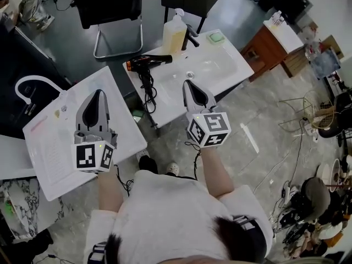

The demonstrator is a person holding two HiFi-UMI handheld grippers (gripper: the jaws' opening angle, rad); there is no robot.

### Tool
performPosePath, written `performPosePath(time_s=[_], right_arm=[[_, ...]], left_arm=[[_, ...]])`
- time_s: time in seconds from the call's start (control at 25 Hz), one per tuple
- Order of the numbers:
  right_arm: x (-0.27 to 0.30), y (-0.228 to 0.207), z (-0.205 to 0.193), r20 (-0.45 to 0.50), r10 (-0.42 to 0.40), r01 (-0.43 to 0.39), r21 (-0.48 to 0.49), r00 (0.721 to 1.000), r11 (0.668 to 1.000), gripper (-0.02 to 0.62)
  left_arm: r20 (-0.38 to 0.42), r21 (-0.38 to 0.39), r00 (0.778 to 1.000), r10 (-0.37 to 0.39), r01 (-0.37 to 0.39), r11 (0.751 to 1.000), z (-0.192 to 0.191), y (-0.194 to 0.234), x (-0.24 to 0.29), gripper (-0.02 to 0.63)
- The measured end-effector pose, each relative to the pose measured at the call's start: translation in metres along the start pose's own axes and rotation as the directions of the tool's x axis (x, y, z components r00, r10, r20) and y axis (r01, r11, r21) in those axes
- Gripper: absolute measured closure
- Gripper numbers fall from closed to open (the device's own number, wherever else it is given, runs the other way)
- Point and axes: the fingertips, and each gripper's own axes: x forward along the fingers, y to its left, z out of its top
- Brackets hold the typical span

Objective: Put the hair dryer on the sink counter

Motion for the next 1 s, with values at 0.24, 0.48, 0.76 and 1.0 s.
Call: performPosePath(time_s=[0.24,0.48,0.76,1.0], right_arm=[[-0.035,-0.007,0.023,0.065,0.002,-0.001,-0.003,0.998,1.0,0.584],[-0.066,-0.01,0.039,0.102,-0.001,0.008,-0.076,0.995,0.997,0.584],[-0.097,-0.023,0.055,0.144,-0.008,0.018,-0.067,0.99,0.998,0.584],[-0.118,-0.026,0.065,0.179,-0.035,0.057,-0.118,0.983,0.991,0.584]], left_arm=[[0.022,0.016,1.0,0.004,-0.004,1.0,0.01,-0.025,-0.012,0.604],[0.039,0.029,0.999,0.012,-0.013,1.0,0.019,-0.046,-0.025,0.604],[0.052,0.029,0.998,0.021,-0.022,0.999,0.025,-0.069,-0.036,0.604],[0.06,0.028,0.998,0.02,-0.022,0.999,0.029,-0.082,-0.046,0.604]])
